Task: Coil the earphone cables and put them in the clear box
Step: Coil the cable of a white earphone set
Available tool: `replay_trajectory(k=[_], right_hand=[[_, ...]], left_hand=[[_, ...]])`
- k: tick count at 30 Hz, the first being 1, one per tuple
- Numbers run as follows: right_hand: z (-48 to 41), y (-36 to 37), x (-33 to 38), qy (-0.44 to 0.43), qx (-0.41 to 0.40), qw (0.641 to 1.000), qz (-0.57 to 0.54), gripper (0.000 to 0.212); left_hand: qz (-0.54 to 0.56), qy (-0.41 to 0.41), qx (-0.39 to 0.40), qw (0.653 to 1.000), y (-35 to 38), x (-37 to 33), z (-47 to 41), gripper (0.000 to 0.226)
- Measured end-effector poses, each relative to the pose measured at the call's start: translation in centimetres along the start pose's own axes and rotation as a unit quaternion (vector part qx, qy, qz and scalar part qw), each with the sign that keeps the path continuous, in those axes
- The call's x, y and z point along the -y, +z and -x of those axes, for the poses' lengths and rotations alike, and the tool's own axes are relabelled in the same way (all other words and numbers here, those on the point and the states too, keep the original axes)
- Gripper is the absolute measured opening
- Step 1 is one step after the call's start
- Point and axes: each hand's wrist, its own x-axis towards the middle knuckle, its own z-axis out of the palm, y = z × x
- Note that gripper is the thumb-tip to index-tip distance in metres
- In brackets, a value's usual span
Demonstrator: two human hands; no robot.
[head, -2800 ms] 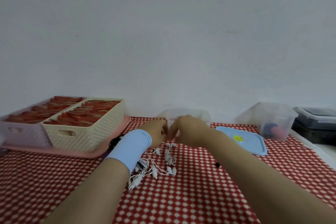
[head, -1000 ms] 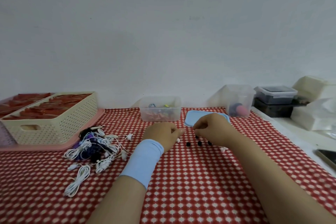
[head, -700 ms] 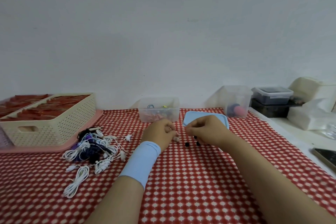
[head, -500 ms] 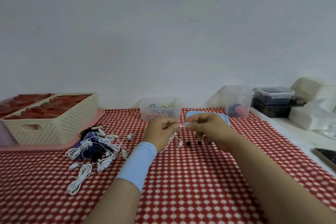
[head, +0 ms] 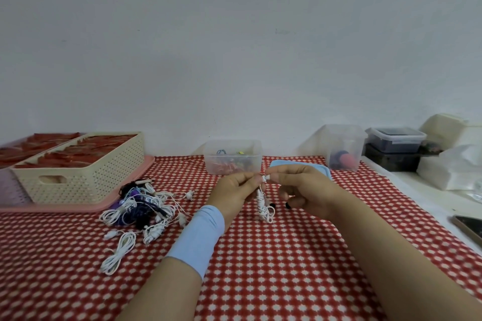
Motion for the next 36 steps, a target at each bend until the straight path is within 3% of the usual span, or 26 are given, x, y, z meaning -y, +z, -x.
replay_trajectory(k=[20, 25, 30, 36], right_hand=[[0.5, 0.3, 0.4, 0.031, 0.024, 0.999, 0.015, 0.021], [0.6, 0.3, 0.5, 0.045, 0.019, 0.999, 0.021, 0.019], [0.8, 0.3, 0.6, 0.002, -0.029, 0.999, 0.046, 0.018], [1.6, 0.5, 1.2, -0.038, -0.013, 0.992, 0.122, 0.012]], left_hand=[[0.089, -0.003, 0.041, 0.995, 0.1, -0.2, 0.5, 0.016], [0.030, 0.007, 0.032, 0.999, 0.0, 0.0, 0.4, 0.019], [-0.008, 0.011, -0.003, 1.000, 0.0, -0.2, 0.3, 0.013], [-0.036, 0.016, -0.021, 0.999, -0.3, -0.3, 0.5, 0.011]])
